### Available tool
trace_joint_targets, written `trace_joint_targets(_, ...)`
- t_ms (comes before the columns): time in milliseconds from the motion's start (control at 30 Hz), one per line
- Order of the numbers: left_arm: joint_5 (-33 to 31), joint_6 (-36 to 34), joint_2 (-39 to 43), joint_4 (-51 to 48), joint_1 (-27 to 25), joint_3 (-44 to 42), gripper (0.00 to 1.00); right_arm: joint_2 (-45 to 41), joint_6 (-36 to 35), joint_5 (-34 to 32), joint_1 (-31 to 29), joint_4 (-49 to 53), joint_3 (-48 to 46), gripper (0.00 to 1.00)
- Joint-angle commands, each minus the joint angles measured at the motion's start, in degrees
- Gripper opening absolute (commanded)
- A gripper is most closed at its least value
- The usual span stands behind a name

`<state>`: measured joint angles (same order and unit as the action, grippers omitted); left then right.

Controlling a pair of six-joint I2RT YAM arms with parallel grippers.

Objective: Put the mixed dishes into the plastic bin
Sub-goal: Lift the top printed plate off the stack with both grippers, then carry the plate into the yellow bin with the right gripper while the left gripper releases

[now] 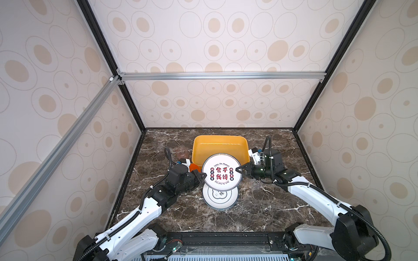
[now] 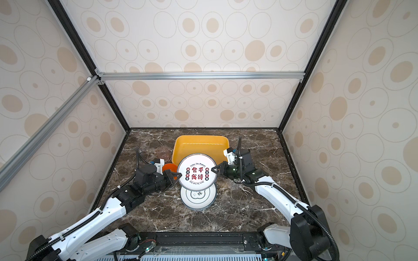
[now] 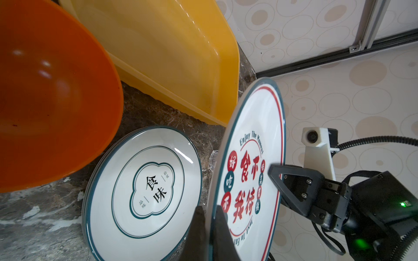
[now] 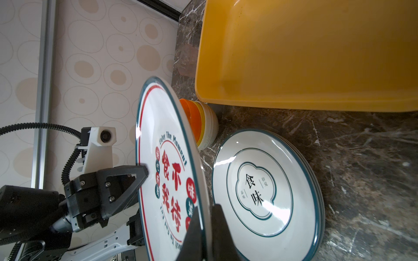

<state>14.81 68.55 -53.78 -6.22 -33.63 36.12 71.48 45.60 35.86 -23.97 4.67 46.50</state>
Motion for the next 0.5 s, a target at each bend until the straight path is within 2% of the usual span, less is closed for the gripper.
trace_joint_targets(0,1.01,-0.05,0.41,3.53,1.35,2.85,0.17,1.64,0.19,-0.58,0.48,-0.78,2.18,0.02)
trace_joint_targets(67,0.94,-0.75,0.51,2.80,2.22,3.36,0.24,2.35,0.10,-0.71,0.50,-0.83,3.21,0.02)
trace_joint_targets(167,1.10,-1.47,0.65,1.72,3.84,4.02,0.44,3.53,0.16,-1.48,0.78,-0.99,4.80,0.01)
trace_joint_targets(467,-0.55,-5.87,2.16,-3.89,7.03,6.75,0.61,11.25,1.39,-3.24,1.68,-1.67,12.05,0.00)
